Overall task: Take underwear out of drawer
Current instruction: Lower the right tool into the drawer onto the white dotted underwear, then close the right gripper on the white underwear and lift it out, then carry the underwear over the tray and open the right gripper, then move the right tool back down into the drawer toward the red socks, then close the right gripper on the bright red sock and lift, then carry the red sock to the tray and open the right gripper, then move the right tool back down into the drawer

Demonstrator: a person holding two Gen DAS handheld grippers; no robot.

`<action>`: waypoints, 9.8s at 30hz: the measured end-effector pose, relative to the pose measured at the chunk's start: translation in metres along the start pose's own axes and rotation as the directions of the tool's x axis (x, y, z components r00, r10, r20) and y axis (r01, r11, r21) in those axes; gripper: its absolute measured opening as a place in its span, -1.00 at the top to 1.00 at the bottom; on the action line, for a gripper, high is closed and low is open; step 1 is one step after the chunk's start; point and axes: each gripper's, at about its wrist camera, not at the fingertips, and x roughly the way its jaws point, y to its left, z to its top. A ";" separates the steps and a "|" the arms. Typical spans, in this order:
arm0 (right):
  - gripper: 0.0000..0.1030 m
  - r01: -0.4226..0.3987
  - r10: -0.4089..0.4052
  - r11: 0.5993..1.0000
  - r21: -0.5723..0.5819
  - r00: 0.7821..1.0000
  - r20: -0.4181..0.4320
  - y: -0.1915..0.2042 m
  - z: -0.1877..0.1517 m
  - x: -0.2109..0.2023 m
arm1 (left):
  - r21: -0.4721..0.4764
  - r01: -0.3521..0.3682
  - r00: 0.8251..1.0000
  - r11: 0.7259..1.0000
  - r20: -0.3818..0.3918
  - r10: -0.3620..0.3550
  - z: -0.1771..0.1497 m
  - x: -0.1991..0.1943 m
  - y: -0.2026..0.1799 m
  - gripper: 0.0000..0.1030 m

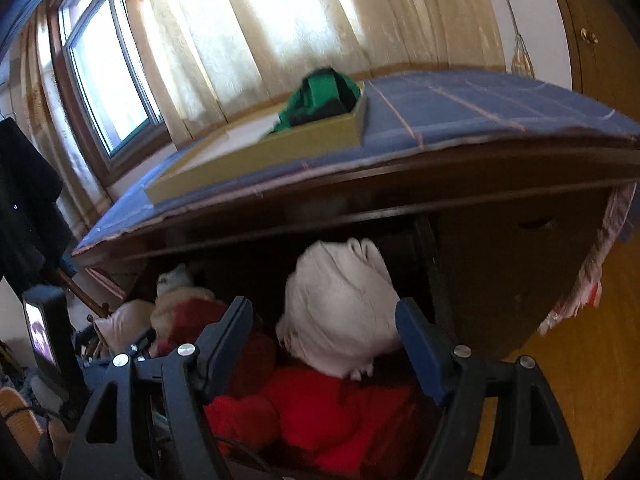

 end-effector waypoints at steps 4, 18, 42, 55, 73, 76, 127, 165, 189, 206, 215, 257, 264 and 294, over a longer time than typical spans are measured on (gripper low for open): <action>-0.47 0.026 -0.028 0.999 -0.038 0.998 -0.049 0.003 -0.005 0.009 | 0.006 -0.007 1.000 1.000 0.003 0.007 0.001 0.001 0.000 -0.97; -0.47 0.034 -0.073 0.990 -0.139 0.955 -0.287 0.011 0.018 0.066 | 0.036 -0.023 0.999 0.999 0.025 0.022 -0.002 -0.002 -0.004 -0.97; -0.55 0.095 -0.271 0.936 -0.340 0.811 -0.519 0.031 0.020 0.157 | 0.047 -0.013 0.999 0.999 0.035 0.011 -0.003 -0.003 -0.002 -0.97; 0.40 -0.011 -0.011 0.998 -0.064 0.947 -0.322 -0.008 0.023 0.074 | 0.060 -0.034 0.998 0.998 0.047 0.031 -0.004 -0.002 -0.005 -0.97; 0.39 -0.206 0.205 0.978 0.031 0.978 0.034 0.028 0.061 -0.010 | 0.074 -0.039 0.998 0.997 0.051 0.035 -0.003 -0.004 -0.006 -0.97; 0.39 -0.182 0.180 0.983 0.010 0.980 0.085 0.032 0.085 -0.013 | 0.073 -0.040 0.998 0.997 0.052 0.036 -0.003 -0.004 -0.006 -0.97; -0.45 0.319 -0.348 0.907 -0.274 0.936 -0.063 0.050 0.272 0.192 | -0.024 0.067 0.996 0.997 -0.052 -0.068 0.003 0.017 0.014 -0.90; -0.46 0.111 -0.107 0.993 -0.030 0.989 0.102 -0.021 0.018 -0.109 | -0.003 -0.004 1.000 1.000 -0.002 0.004 -0.002 0.009 0.011 -0.89; -0.46 -0.170 0.148 0.985 -0.024 0.912 -0.383 0.001 -0.002 0.029 | 0.019 -0.022 0.999 1.000 0.039 0.021 -0.005 0.004 0.009 -0.89; -0.46 -0.303 0.221 0.949 -0.083 0.832 -0.509 0.039 -0.012 0.051 | 0.021 -0.032 0.999 0.999 0.042 0.031 -0.004 0.004 0.008 -0.89; -0.46 -0.352 0.304 0.935 0.033 0.755 -0.580 0.066 -0.032 0.082 | 0.018 -0.028 0.999 0.999 0.042 0.027 -0.005 0.005 0.008 -0.89; 0.21 -0.481 0.496 0.860 0.174 0.866 -0.057 0.027 0.106 0.004 | 0.033 -0.056 0.996 0.998 0.065 0.053 -0.007 0.002 0.007 -0.88; 0.21 -0.327 0.327 0.945 -0.007 0.944 0.043 0.053 0.159 0.019 | 0.039 -0.055 0.996 0.998 0.067 0.053 -0.008 0.001 0.006 -0.88; -0.16 -0.045 0.043 0.993 -0.113 0.999 -0.021 0.084 0.160 0.121 | 0.035 -0.033 0.998 0.999 0.057 0.031 -0.006 0.003 0.010 -0.88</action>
